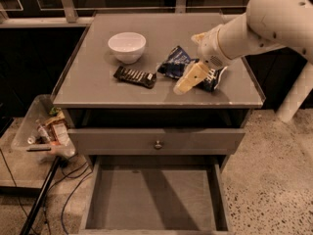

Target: Place blue chip bag into middle drawer

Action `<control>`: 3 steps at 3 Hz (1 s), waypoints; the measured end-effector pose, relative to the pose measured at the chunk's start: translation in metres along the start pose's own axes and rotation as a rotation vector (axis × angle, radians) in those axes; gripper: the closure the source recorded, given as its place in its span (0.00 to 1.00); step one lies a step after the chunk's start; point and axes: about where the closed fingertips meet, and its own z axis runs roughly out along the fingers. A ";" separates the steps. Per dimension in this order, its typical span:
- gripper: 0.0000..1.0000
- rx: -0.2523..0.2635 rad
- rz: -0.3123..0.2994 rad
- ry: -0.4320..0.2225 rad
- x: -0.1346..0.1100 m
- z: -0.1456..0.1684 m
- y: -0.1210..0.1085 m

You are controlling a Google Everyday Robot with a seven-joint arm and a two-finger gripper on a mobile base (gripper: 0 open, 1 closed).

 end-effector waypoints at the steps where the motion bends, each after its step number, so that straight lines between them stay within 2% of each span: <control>1: 0.00 -0.042 0.028 0.006 0.017 0.051 -0.012; 2: 0.00 -0.044 0.028 0.006 0.017 0.052 -0.011; 3: 0.19 -0.044 0.028 0.006 0.017 0.052 -0.011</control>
Offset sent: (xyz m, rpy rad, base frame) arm 0.0525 0.0095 -0.0648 0.0166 0.0776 -0.0040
